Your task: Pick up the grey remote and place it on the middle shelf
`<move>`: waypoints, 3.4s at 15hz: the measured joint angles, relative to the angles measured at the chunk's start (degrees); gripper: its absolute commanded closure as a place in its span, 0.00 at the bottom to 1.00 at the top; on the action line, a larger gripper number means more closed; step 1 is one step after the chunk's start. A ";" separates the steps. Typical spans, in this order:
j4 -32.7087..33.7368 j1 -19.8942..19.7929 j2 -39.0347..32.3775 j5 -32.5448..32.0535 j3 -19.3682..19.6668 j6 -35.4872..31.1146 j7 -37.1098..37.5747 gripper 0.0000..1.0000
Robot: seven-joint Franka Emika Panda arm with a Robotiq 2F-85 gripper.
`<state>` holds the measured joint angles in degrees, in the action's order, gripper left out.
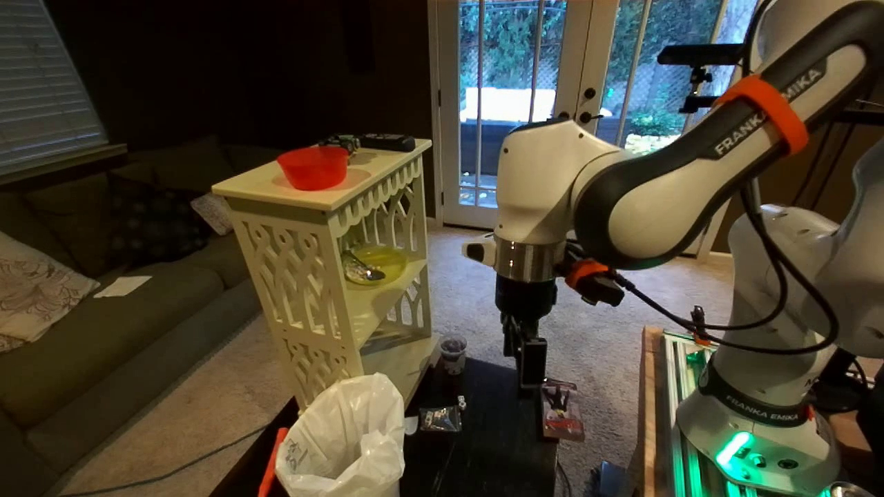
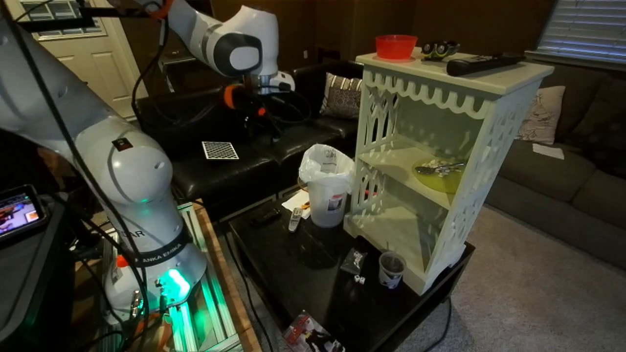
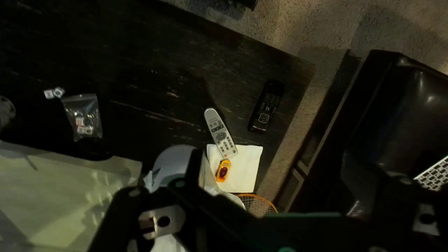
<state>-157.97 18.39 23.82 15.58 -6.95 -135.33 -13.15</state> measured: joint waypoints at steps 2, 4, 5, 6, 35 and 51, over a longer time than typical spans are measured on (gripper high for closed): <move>-0.74 1.69 -6.39 0.95 1.17 -9.22 -7.70 0.00; -1.03 3.17 -13.71 2.14 1.88 -18.24 -15.45 0.00; -1.05 4.22 -17.32 3.58 2.17 -22.64 -19.63 0.00; -0.96 5.96 -21.09 6.08 2.62 -26.86 -23.91 0.00; 19.82 -47.96 -82.37 44.24 -35.84 -50.27 -105.22 0.00; 28.19 -59.36 -111.23 10.03 -38.40 -71.78 -103.24 0.00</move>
<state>-129.78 -40.97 -87.41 25.62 -45.35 -207.11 -116.39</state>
